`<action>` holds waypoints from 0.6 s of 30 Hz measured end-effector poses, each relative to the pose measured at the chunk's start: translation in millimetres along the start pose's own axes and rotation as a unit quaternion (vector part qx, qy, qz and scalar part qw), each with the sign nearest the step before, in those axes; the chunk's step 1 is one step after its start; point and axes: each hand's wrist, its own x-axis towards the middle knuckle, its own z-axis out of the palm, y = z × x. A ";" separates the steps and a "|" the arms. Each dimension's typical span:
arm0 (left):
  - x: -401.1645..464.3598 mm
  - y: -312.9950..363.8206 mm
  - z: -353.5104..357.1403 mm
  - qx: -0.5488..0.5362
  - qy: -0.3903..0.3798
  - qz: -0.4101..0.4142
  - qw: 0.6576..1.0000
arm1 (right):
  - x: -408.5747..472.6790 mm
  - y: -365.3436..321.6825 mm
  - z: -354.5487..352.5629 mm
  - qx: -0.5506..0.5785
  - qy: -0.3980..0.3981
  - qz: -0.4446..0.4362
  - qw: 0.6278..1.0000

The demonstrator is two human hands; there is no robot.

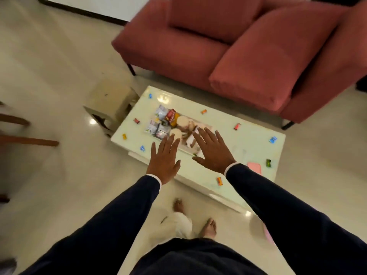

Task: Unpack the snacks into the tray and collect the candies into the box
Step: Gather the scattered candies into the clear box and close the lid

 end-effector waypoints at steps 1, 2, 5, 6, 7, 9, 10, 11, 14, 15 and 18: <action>-7.7 -13.2 -5.6 -0.002 0.013 -0.017 1.000 | 7.6 -10.4 -5.6 -0.002 0.007 -0.016 1.000; -14.9 -26.4 -10.0 -0.004 0.023 -0.032 0.999 | 16.2 -21.5 -10.8 -0.004 0.010 -0.031 0.999; -35.4 -67.1 -17.0 -0.013 0.033 -0.071 0.997 | 43.2 -57.3 -21.0 -0.007 0.006 -0.062 0.998; -41.8 -81.0 -17.5 -0.019 0.035 -0.084 0.996 | 51.2 -69.9 -21.8 -0.006 0.005 -0.070 0.998; -47.2 -95.4 -17.5 -0.026 0.036 -0.097 0.994 | 60.1 -82.7 -21.8 -0.005 0.003 -0.074 0.997; -55.4 -122.5 -17.2 -0.041 0.038 -0.111 0.992 | 76.7 -106.3 -19.7 -0.006 -0.001 -0.079 0.997; -60.1 -138.8 -15.8 -0.047 0.039 -0.116 0.991 | 86.6 -120.4 -17.1 -0.007 -0.004 -0.082 0.997; -64.4 -154.5 -13.2 -0.051 0.042 -0.121 0.990 | 95.9 -133.9 -14.0 -0.011 -0.007 -0.082 0.997; -71.9 -206.6 -7.3 -0.068 0.033 -0.124 0.989 | 125.6 -173.8 -5.8 -0.009 -0.021 -0.076 0.997; -73.4 -227.2 -4.1 -0.072 0.035 -0.121 0.989 | 136.2 -187.3 -0.9 -0.005 -0.022 -0.070 0.997; -76.9 -287.2 -0.4 -0.086 0.036 -0.106 0.990 | 165.0 -224.7 13.4 0.004 -0.037 -0.044 0.998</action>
